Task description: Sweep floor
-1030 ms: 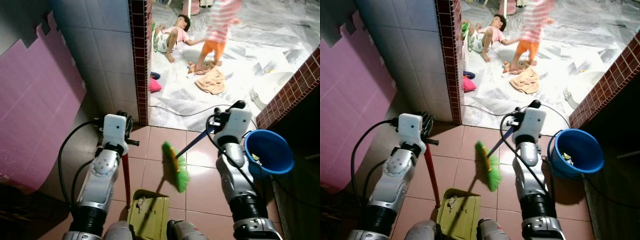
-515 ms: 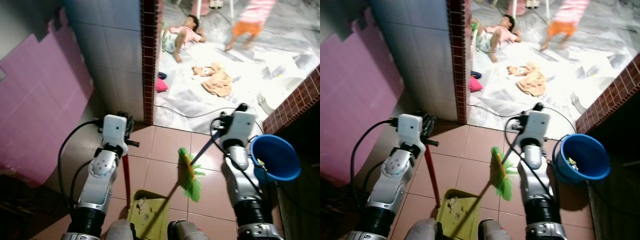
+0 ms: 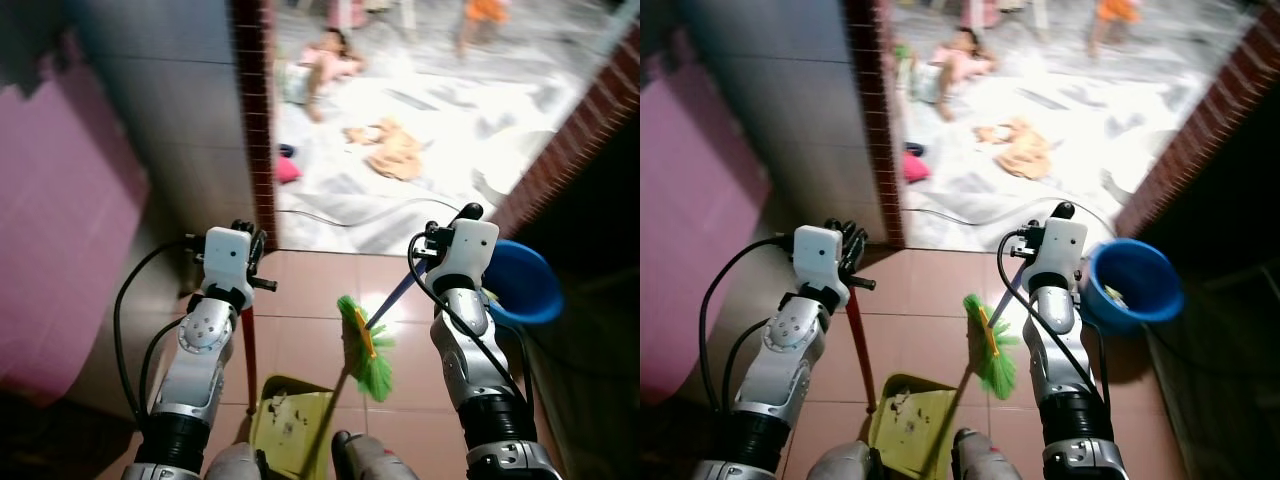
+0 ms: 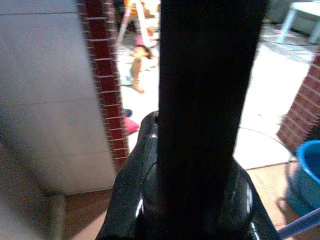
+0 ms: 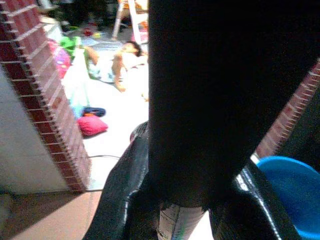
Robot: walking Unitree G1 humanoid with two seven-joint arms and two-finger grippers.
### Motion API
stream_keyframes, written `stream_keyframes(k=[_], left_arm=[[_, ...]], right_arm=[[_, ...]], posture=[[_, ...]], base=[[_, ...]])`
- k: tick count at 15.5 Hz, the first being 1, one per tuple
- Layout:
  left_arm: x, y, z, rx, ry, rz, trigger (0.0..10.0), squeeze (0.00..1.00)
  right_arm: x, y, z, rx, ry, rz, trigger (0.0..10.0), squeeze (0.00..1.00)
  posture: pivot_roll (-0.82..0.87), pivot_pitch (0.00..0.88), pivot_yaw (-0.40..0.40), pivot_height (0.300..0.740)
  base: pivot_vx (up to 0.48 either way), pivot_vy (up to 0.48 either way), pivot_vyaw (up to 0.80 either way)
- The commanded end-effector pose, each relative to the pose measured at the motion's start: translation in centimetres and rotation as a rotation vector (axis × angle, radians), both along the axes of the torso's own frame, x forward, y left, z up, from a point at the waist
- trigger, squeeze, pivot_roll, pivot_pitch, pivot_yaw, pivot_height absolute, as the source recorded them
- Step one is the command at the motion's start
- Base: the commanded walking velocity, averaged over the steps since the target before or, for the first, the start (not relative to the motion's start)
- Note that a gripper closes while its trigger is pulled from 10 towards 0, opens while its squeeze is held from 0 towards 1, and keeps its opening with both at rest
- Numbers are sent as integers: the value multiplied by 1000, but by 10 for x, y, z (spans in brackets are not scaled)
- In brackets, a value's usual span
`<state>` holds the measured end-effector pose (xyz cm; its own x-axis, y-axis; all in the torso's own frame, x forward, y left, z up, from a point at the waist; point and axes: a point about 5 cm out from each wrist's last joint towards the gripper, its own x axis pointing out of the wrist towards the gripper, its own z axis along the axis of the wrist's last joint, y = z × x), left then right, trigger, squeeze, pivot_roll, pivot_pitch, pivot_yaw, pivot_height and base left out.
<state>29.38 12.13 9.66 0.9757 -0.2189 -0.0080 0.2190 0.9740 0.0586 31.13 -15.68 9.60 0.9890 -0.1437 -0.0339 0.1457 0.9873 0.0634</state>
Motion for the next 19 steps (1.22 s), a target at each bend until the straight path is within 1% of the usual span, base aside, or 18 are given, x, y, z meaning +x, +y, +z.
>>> stream_keyframes(k=[1,7,9,12,13,16,17,19], left_arm=[[2,-3,2,5,-1,-13,10000,0],[4,-5,1,8,7,-19,10000,0],[4,-5,1,6,6,-17,10000,0],[3,-6,0,5,9,-16,10000,0],[3,-6,0,5,9,-16,10000,0],[3,-6,0,6,11,-18,10000,0],[4,-6,0,7,11,-18,10000,0],[4,-6,0,8,11,-18,10000,0]], right_arm=[[-1,-3,-6,1,39,-17,10000,0],[5,0,-2,22,38,-19,10000,0],[7,1,0,24,35,-17,10000,0],[7,1,0,25,34,-14,10000,0],[7,2,0,25,34,-14,10000,0],[7,1,-2,24,38,-16,10000,0],[7,1,-2,24,37,-16,10000,0],[7,1,-2,24,37,-16,10000,0]], posture=[[-33,75,-14,731],[-37,74,-16,731],[-36,74,-19,731],[-38,72,-19,731],[-38,72,-19,731],[-39,74,-19,731],[-38,74,-18,731],[-37,74,-18,731]], base=[[-326,0,-800],[-326,0,-800],[-163,0,-800],[-376,0,-800],[277,0,-800],[-352,0,-800],[274,0,-800],[-392,0,-750]])
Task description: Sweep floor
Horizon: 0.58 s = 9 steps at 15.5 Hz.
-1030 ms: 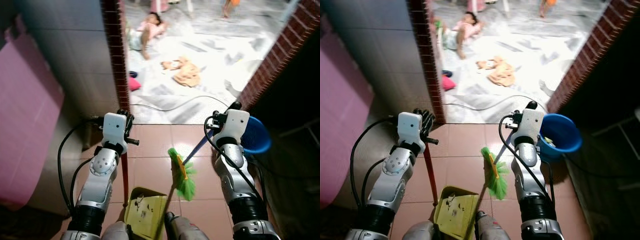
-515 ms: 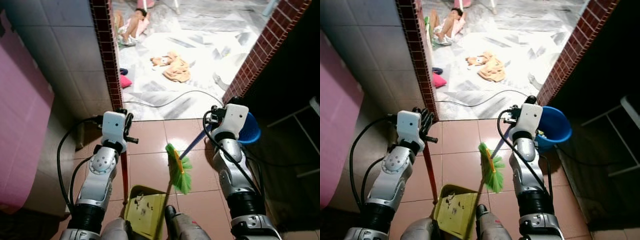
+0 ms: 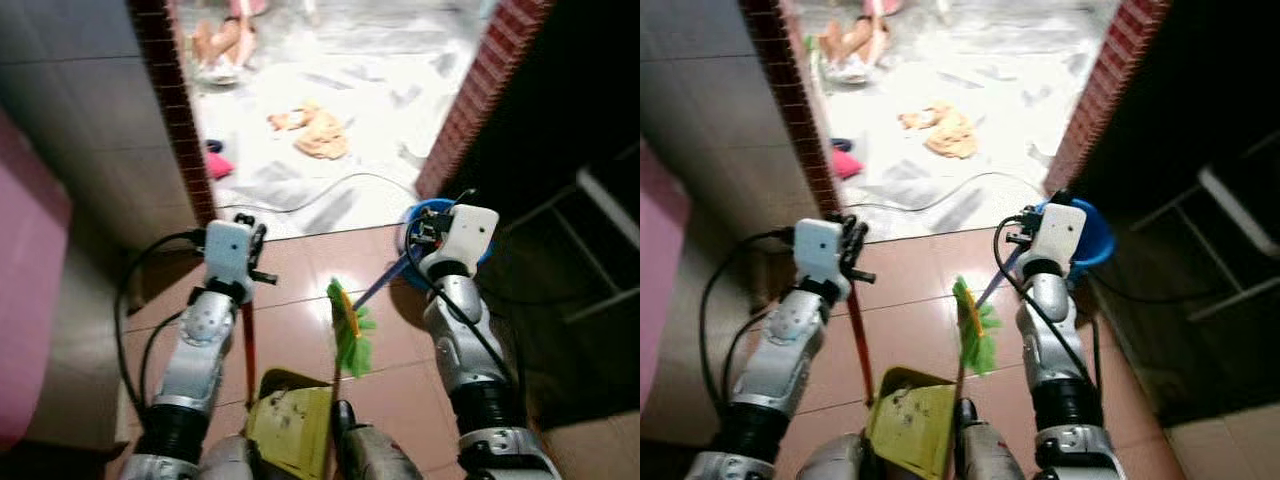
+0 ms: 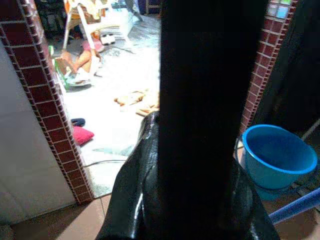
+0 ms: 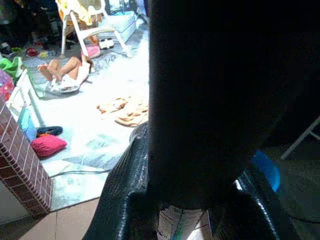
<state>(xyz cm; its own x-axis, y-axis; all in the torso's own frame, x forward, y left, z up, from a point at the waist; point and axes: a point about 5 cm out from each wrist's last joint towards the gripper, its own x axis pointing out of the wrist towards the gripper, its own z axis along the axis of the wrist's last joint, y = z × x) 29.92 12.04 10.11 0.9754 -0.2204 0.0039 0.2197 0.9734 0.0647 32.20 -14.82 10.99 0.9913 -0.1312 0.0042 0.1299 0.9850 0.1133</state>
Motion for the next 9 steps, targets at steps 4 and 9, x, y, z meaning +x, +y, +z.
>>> stream_keyframes(k=[4,9], left_arm=[[-1,-4,-5,10,24,-16,10000,0],[1,-2,-2,7,7,27,10000,0]], right_arm=[[-4,-12,-16,-35,83,-26,10000,0],[-5,-9,-18,-29,82,-18,10000,0]], posture=[[-39,68,-17,731],[-35,61,-18,731]], base=[[-57,0,-683],[-215,0,-94]])
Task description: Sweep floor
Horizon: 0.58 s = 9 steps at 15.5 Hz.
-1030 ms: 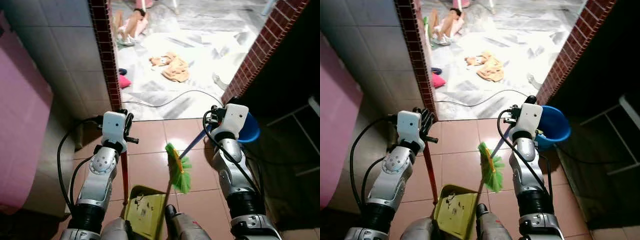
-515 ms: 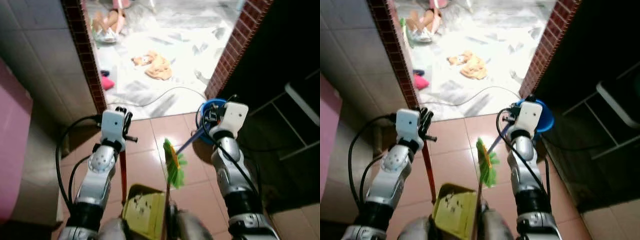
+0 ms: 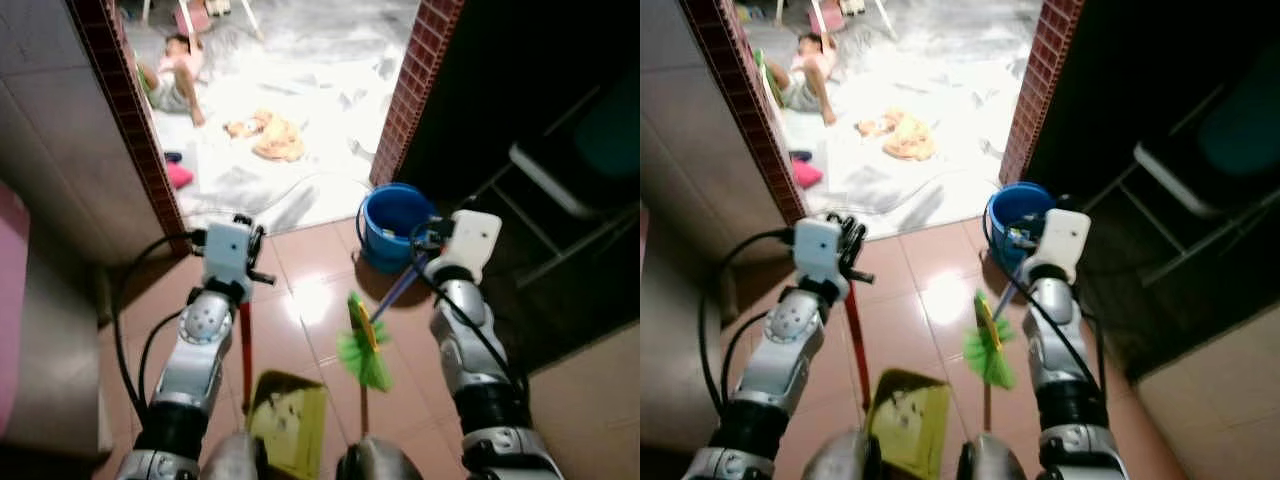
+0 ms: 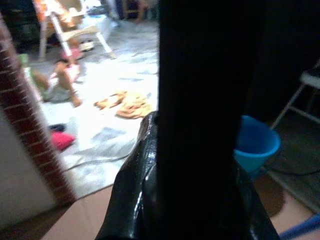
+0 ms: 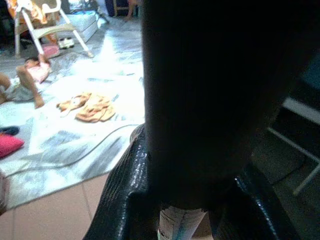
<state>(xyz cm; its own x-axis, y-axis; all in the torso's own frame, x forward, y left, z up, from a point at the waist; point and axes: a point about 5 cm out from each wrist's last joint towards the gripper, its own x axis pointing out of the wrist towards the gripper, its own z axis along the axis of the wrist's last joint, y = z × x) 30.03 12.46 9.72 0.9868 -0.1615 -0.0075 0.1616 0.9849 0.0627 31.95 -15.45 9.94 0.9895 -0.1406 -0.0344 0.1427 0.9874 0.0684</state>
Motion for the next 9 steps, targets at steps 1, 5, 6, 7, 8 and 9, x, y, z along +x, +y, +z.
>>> stream_keyframes(k=[1,5,6,7,8,9], left_arm=[[3,2,9,-2,-41,43,10000,0],[13,21,27,-64,-95,176,10000,0],[17,23,34,-74,-113,190,10000,0],[19,25,39,-80,-128,209,10000,0],[21,27,43,-95,-135,224,10000,0],[22,31,47,-99,-147,257,10000,0]], right_arm=[[-4,-3,-8,2,36,-8,10000,0],[-9,-10,-10,-23,36,0,10000,0],[-11,-13,-11,-39,39,-3,10000,0],[-12,-16,-12,-50,44,-7,10000,0],[-13,-17,-12,-50,46,-11,10000,0],[-13,-18,-12,-52,45,-14,10000,0]], posture=[[-35,61,-18,731],[-36,60,-18,731],[-42,61,-16,731],[-42,61,-16,731],[-50,63,-12,731],[-53,64,-10,731]], base=[[0,0,0],[0,0,0],[0,0,0],[0,0,-719],[0,0,-800],[0,0,-800]])
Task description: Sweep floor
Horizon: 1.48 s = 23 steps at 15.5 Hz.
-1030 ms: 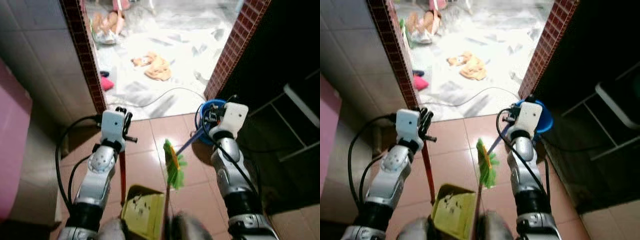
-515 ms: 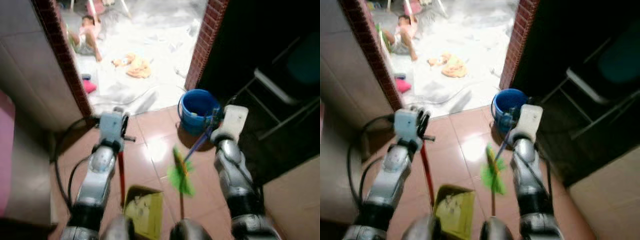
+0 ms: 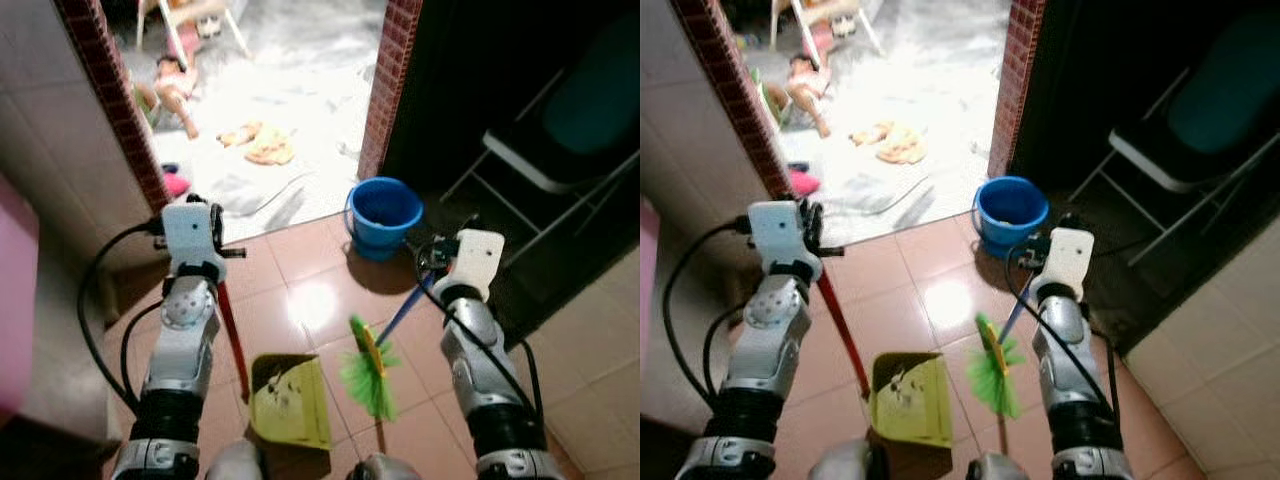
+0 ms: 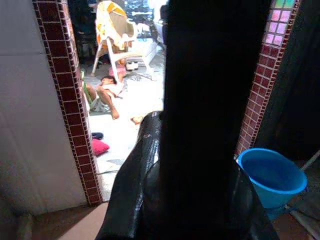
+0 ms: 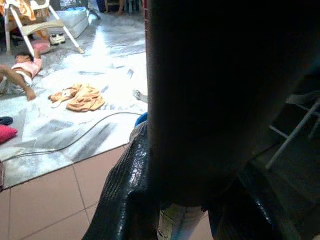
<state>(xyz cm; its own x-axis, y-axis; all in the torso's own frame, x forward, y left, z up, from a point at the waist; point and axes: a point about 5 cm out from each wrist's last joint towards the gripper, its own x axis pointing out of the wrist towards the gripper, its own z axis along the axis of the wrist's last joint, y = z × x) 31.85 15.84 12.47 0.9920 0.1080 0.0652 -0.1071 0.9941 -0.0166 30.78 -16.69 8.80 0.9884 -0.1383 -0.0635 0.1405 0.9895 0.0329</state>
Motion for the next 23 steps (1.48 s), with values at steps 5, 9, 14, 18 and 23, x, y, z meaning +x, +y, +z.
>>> stream_keyframes(k=[5,9,14,18,23], left_arm=[[12,19,52,-116,-159,140,10000,0],[22,24,90,-178,-267,161,10000,0],[28,30,113,-220,-328,211,10000,0],[26,29,120,-233,-346,190,10000,0],[27,30,130,-229,-375,192,10000,0]], right_arm=[[-3,-9,0,-30,13,-20,10000,0],[-3,-8,-1,-35,16,-20,10000,0],[-2,-5,-2,-24,27,2,10000,0],[0,5,2,-32,-5,56,10000,0],[2,10,2,-30,-11,85,10000,0]], posture=[[-54,61,-8,731],[-55,58,-7,731],[-60,58,-1,731],[-62,56,3,731],[-58,55,1,740]], base=[[0,0,-800],[0,0,0],[0,0,-277],[426,0,0],[480,0,89]])
